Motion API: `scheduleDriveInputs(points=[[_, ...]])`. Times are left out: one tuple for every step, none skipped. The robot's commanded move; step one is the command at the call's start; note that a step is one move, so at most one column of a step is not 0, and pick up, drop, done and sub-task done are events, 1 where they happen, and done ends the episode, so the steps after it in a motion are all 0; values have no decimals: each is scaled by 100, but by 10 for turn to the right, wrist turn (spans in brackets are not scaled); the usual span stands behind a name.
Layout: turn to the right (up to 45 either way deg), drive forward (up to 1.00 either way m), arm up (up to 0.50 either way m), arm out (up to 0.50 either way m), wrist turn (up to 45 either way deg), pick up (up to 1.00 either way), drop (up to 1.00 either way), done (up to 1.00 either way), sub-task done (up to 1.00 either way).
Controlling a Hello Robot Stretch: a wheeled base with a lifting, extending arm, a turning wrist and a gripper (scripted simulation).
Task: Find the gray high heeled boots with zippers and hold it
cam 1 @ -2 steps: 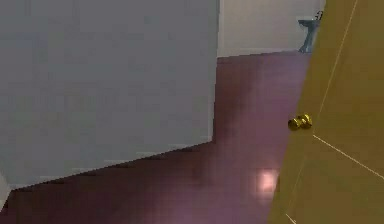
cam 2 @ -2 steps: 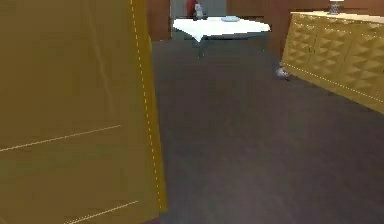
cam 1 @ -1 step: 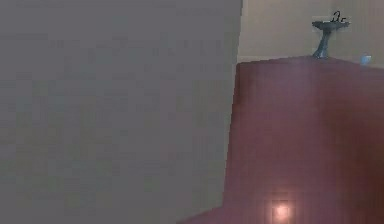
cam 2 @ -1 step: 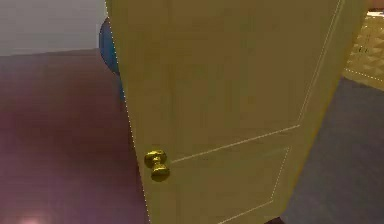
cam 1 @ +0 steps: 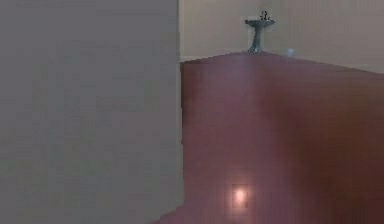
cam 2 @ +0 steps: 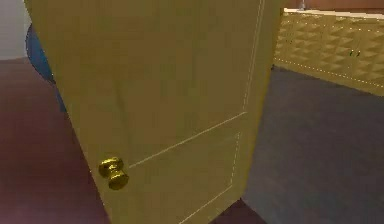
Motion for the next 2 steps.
scheduleDriveInputs(points=[[0, 40, 0, 0, 0, 0, 0, 0, 0], [270, 0, 0, 0, 0, 0, 0, 0, 0]])
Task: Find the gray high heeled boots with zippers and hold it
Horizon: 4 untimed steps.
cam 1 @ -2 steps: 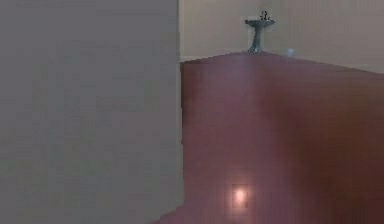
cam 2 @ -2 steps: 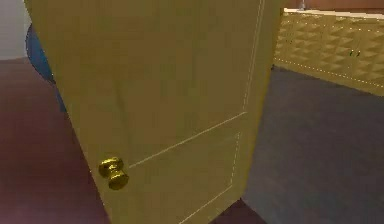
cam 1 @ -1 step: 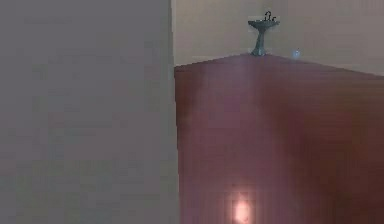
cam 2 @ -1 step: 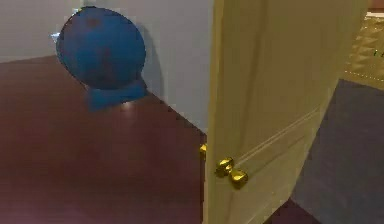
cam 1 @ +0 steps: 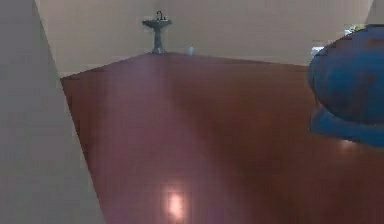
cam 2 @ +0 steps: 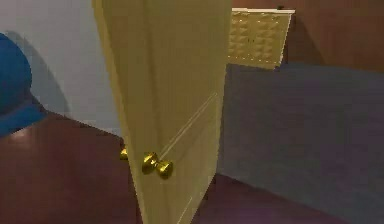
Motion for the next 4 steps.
scheduleDriveInputs(points=[[0, 70, 0, 0, 0, 0, 0, 0, 0], [-450, 0, 0, 0, 0, 0, 0, 0, 0], [-90, 0, 0, 0, 0, 0, 0, 0, 0], [0, 100, 0, 0, 0, 0, 0, 0, 0]])
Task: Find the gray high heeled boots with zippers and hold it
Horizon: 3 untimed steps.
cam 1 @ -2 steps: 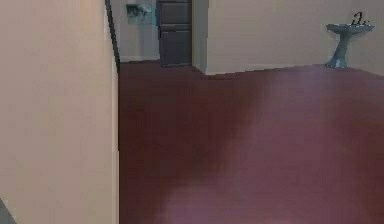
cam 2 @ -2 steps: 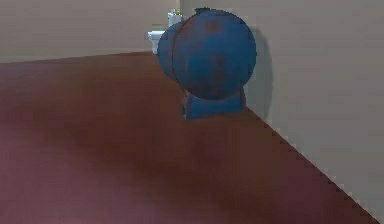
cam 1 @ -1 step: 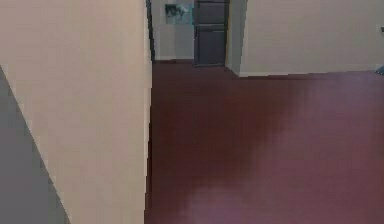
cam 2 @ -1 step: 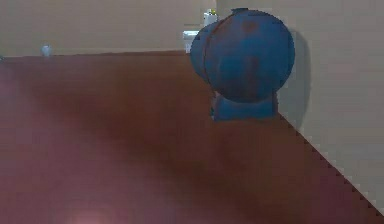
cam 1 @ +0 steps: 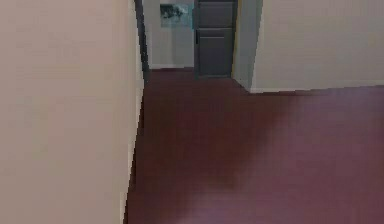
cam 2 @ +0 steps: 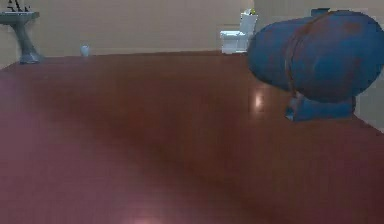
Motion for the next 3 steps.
scheduleDriveInputs(points=[[0, 100, 0, 0, 0, 0, 0, 0, 0], [0, 100, 0, 0, 0, 0, 0, 0, 0], [-30, 0, 0, 0, 0, 0, 0, 0, 0]])
